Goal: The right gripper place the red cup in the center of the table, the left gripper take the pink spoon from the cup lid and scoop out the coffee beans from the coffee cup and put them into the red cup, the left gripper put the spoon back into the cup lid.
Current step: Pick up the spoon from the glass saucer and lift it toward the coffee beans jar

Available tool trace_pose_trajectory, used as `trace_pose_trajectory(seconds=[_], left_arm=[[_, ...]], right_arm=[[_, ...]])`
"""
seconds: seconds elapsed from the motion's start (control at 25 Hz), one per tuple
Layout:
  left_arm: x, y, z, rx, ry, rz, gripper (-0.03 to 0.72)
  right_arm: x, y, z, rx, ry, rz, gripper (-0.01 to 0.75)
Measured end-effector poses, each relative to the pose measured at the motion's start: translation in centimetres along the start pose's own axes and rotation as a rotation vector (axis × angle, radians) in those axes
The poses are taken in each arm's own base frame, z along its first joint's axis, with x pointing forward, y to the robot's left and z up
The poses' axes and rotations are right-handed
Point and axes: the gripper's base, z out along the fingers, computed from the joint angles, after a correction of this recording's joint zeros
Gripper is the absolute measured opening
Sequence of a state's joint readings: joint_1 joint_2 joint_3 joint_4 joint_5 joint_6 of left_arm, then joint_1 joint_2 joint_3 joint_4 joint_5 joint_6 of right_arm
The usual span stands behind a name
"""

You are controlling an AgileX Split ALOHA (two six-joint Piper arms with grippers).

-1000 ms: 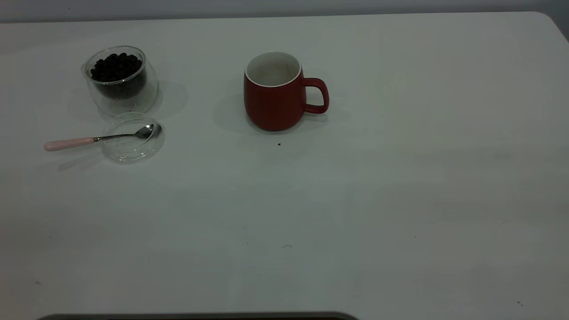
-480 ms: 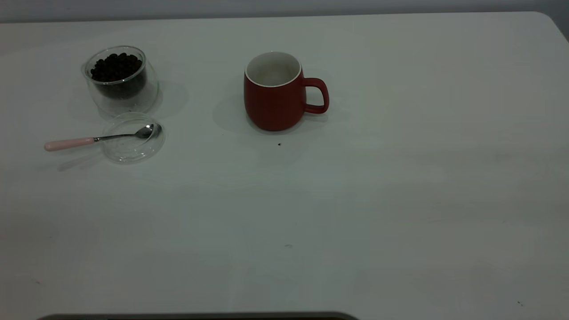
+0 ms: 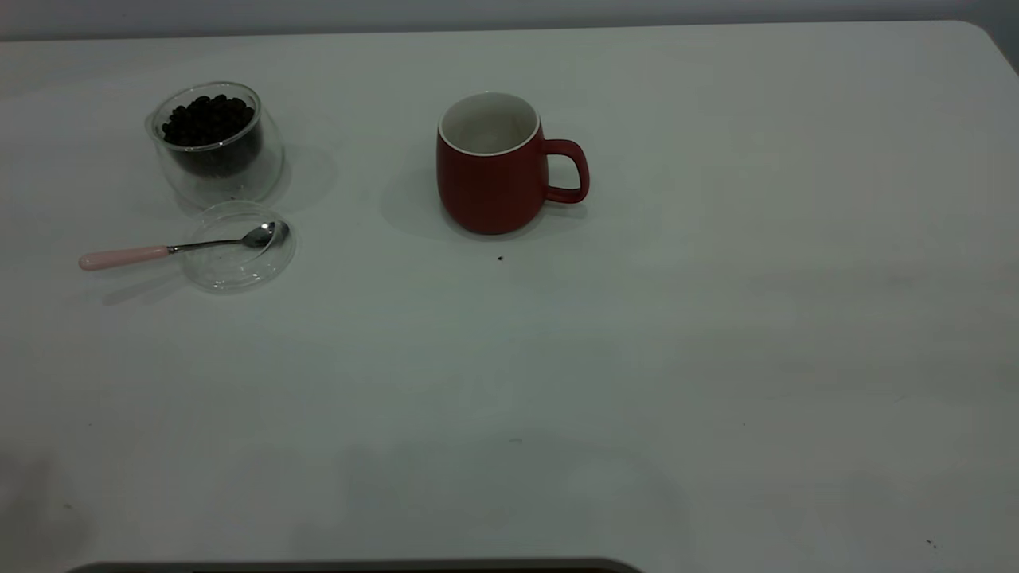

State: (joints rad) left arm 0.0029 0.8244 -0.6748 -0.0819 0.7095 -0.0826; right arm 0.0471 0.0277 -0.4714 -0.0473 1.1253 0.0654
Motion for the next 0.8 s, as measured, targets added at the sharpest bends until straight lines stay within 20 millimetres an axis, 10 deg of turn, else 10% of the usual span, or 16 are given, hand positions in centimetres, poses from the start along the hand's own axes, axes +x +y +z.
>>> trace_pose_trajectory(seconds=[0.36, 0.8], left_arm=[[-6.8, 3.6, 10.8, -0.100, 0.248, -0.161, 0.453], [-5.0, 11.7, 23.4, 0.045, 0.468, -0.304, 0.450]], right_arm=[[0.0, 0.0, 0.0, 0.000, 0.001, 0.000, 0.293], [0.0, 0.0, 0.0, 0.000, 0.001, 0.000, 0.237]])
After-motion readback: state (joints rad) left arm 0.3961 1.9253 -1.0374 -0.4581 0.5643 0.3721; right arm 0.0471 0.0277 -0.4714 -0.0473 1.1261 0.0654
